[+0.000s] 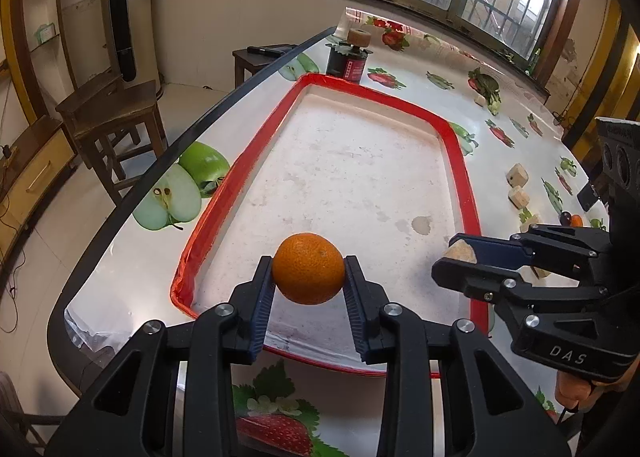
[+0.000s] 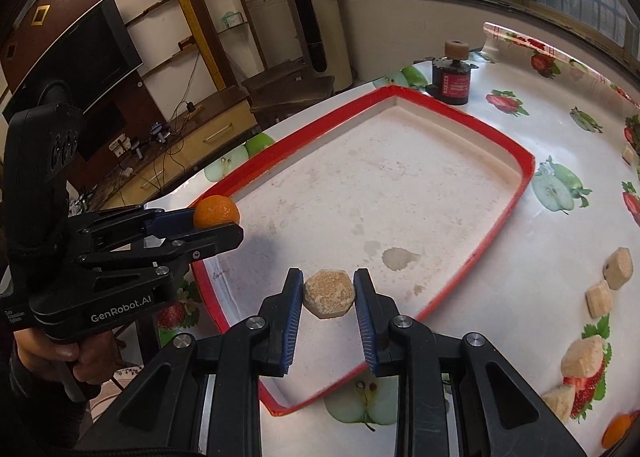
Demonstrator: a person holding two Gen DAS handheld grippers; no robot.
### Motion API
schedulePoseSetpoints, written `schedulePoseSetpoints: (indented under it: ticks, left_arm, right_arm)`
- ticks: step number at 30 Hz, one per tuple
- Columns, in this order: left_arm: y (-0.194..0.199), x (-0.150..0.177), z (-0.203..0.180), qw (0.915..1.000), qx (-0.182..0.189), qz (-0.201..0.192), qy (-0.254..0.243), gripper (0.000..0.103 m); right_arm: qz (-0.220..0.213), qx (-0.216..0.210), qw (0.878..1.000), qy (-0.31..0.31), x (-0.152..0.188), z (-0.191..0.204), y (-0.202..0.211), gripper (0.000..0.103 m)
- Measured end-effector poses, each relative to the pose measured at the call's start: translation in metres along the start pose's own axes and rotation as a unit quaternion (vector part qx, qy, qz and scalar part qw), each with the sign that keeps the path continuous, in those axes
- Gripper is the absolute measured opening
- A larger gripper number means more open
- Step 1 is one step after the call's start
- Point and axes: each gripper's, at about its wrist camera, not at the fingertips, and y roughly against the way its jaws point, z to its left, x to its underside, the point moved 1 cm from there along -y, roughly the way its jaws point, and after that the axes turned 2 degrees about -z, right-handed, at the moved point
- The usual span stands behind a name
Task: Organize fruits
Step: 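Carry the orange with left tool while right tool carries the block to the red tray, then open left tool to drop the orange while right tool drops the block in the tray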
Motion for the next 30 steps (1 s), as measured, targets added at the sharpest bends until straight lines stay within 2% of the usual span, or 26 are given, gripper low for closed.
schedulePoseSetpoints:
  ticks: [10, 11, 12, 14, 24, 30]
  left_arm:
    - [-0.021, 0.004, 0.009, 0.9994, -0.027, 0.022, 0.001, 0.032]
    - [-0.02, 0.004, 0.008, 0.9992, -0.035, 0.022, -0.002, 0.038]
    - [-0.02, 0.003, 0.008, 0.9988, -0.042, 0.024, -0.001, 0.052]
    - [-0.017, 0.002, 0.009, 0.9989, -0.044, 0.018, 0.003, 0.062]
    - [-0.001, 0.002, -0.002, 0.9983, -0.058, 0.005, -0.001, 0.063]
    - [0.01, 0.003, -0.017, 0.9977, -0.067, -0.007, -0.002, 0.063]
  right_arm:
    - [0.044, -0.007, 0.999, 0.023, 0.003, 0.008, -0.036, 0.029]
    - [0.047, -0.006, 0.999, 0.025, 0.003, 0.008, -0.038, 0.029]
    - [0.048, -0.004, 0.999, 0.025, 0.003, 0.008, -0.039, 0.032]
    - [0.046, 0.001, 0.999, 0.026, 0.004, 0.008, -0.038, 0.037]
    - [0.002, 0.001, 1.0, 0.019, 0.009, 0.0, 0.007, 0.047]
    - [-0.017, 0.012, 1.0, -0.004, 0.022, -0.015, 0.039, 0.048]
